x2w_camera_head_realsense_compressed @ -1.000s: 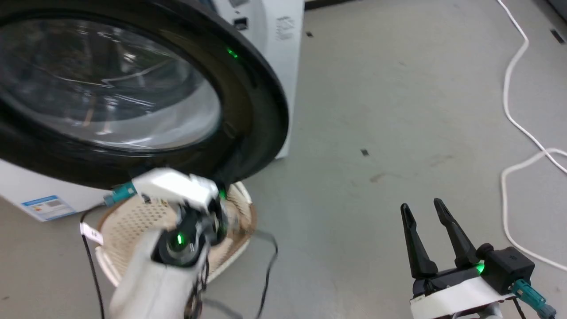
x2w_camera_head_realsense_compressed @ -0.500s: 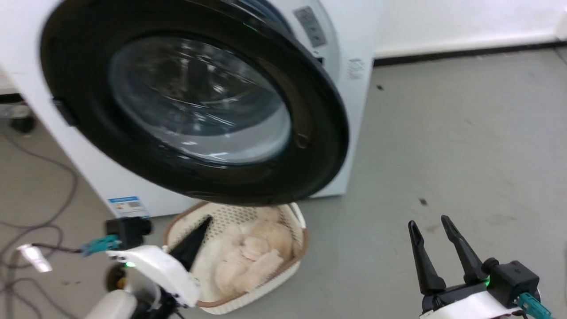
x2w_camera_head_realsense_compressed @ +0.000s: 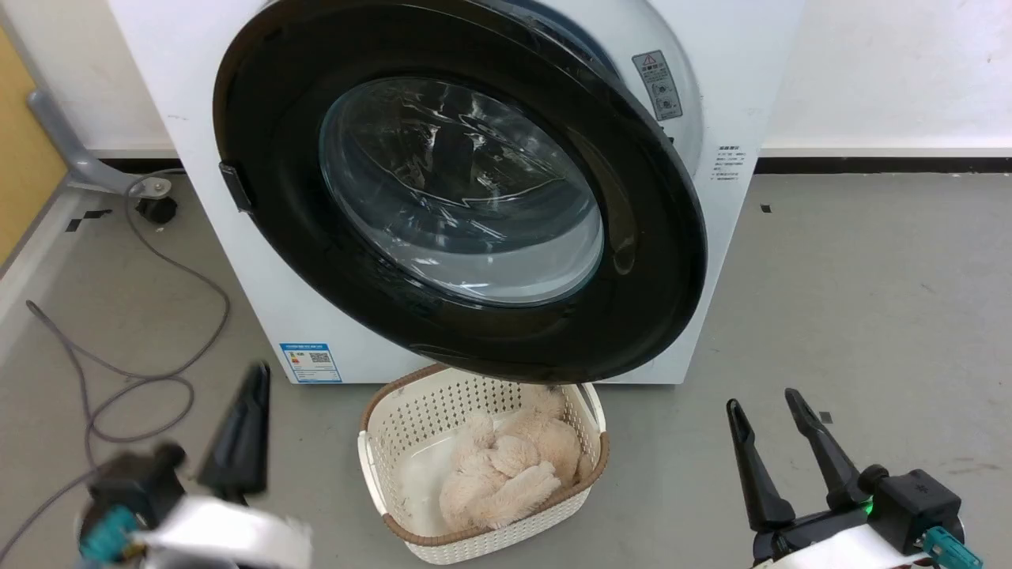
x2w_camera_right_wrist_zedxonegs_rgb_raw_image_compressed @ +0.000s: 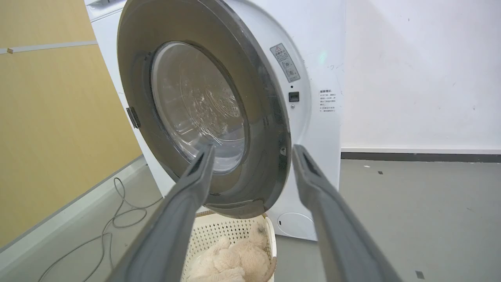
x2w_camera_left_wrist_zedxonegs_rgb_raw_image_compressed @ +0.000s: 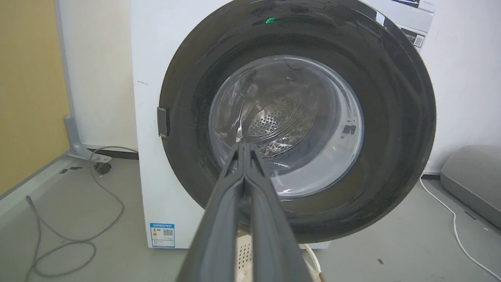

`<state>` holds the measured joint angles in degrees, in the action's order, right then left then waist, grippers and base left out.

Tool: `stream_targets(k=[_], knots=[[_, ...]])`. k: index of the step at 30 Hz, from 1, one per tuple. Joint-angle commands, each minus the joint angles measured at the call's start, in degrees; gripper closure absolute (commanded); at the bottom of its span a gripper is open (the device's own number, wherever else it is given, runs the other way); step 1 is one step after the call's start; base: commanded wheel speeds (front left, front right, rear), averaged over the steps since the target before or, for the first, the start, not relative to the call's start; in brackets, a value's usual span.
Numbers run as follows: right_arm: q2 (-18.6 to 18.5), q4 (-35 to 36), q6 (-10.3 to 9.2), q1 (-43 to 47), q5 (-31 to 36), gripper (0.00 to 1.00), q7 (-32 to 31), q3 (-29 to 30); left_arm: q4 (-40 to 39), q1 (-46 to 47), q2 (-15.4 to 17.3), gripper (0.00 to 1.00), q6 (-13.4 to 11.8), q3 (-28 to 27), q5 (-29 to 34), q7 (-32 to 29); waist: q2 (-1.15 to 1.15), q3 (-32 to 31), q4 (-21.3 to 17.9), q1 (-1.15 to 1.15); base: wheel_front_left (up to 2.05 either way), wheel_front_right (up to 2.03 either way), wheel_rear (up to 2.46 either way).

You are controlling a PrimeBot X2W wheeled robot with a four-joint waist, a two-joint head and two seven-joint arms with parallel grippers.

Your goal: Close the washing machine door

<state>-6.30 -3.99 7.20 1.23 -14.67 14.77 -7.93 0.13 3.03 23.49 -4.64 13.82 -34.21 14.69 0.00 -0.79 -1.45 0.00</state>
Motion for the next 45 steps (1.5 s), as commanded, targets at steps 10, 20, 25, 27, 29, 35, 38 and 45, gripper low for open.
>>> stream_targets(k=[10,20,25,27,29,35,38,45], knots=[[-1.3,-0.2,0.29,0.9,-1.0,0.00,0.2,-2.2,-1.3,-8.7,-8.1,0.00,2.8,-2.5,12.9,0.3,0.00,0.5,0.9,0.00,0.00,0.00,0.00],[-5.0,0.2,0.29,-1.7,-2.0,1.00,0.2,-6.6,-1.0,-7.5,-12.0,0.00,6.2,-3.7,18.0,0.3,0.00,3.5,3.2,0.00,0.00,0.00,0.00],[-9.2,-0.9,0.29,-7.0,-3.7,1.00,0.1,-10.2,-0.3,-5.8,-13.6,0.00,7.7,-4.0,19.3,0.3,0.00,6.9,5.5,0.00,0.00,0.00,0.00],[-11.7,-1.4,0.29,-10.3,-4.6,1.00,-0.5,-11.7,-0.2,-5.0,-14.1,0.00,8.2,-4.2,19.8,0.3,0.00,8.3,6.3,0.00,0.00,0.00,0.00],[-14.2,-1.8,0.29,-13.7,-6.1,1.00,-1.5,-13.4,-0.1,-4.3,-14.5,0.00,8.7,-4.4,20.3,0.3,0.00,9.7,7.1,0.00,0.00,0.00,0.00],[-21.5,-4.8,0.29,-26.0,-13.1,1.00,-4.7,-16.2,-0.3,-1.2,-16.0,0.00,10.0,-5.1,21.5,0.3,0.00,14.8,9.9,0.00,0.00,0.00,0.00],[-23.7,-7.4,0.29,-30.0,-16.0,1.00,-5.5,-16.2,-0.3,0.2,-16.9,0.00,10.4,-5.2,21.9,0.3,0.00,16.5,11.1,0.00,0.00,0.00,0.00],[-27.2,-13.2,0.29,-36.4,-21.1,1.00,-6.3,-14.7,-0.4,2.3,-18.1,0.00,11.2,-4.8,22.5,0.3,0.00,19.6,13.2,0.00,0.00,0.00,0.00]])
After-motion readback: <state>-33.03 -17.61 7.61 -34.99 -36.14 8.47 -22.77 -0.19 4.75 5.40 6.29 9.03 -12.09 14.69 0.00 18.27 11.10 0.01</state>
